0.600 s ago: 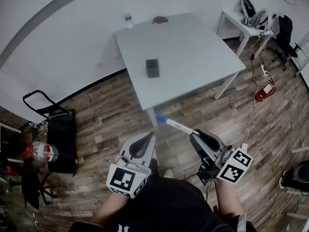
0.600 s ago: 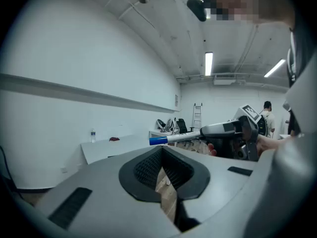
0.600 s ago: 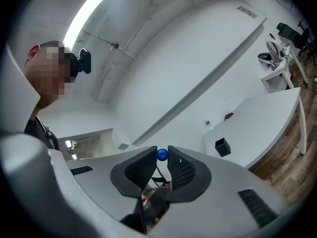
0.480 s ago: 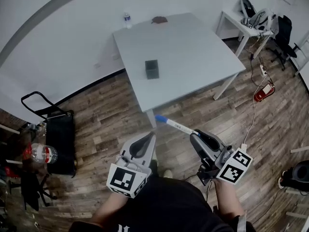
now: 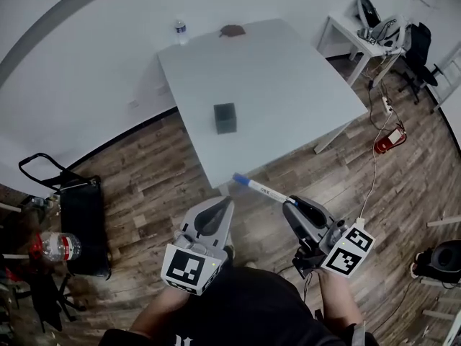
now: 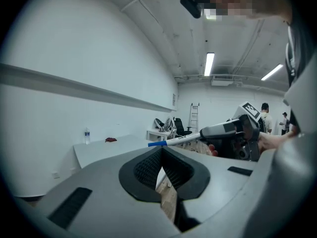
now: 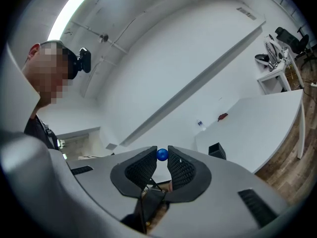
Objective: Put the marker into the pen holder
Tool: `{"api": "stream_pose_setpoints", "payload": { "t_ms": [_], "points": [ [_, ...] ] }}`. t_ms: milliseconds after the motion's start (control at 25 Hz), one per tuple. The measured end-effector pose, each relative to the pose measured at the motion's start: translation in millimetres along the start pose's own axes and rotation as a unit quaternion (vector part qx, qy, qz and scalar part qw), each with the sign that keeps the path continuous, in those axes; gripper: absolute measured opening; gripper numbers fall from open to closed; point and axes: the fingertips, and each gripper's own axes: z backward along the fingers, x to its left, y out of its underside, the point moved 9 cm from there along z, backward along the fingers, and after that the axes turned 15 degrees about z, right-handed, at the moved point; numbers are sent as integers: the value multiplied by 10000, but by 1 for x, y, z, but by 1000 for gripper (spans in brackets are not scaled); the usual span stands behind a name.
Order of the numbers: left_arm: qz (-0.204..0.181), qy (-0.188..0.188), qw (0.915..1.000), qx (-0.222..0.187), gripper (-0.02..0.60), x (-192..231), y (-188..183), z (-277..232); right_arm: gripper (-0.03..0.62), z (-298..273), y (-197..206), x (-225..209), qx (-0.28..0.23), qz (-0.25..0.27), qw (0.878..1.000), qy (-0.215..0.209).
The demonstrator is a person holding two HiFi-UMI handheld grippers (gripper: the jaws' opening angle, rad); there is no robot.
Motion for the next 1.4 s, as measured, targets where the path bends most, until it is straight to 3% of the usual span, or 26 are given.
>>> {"api": "stream_pose_setpoints", "payload": {
  "t_ms": [400, 720, 1160, 1400],
  "points": [
    [-15, 361, 9993, 88, 6, 76, -31, -41, 72, -77, -12, -18, 69, 142, 9991, 395],
    [64, 396, 9992, 92, 6, 110, -41, -61, 72, -108, -16, -37, 247, 277, 9971, 657],
    [231, -53, 9997, 58, 6, 142, -50, -104, 72, -163, -22, -103, 849, 813, 9908, 672],
    [360, -554, 9978, 115, 6, 166, -58, -142, 72, -215, -22, -156, 1762, 1620, 9700, 417]
  ]
}}
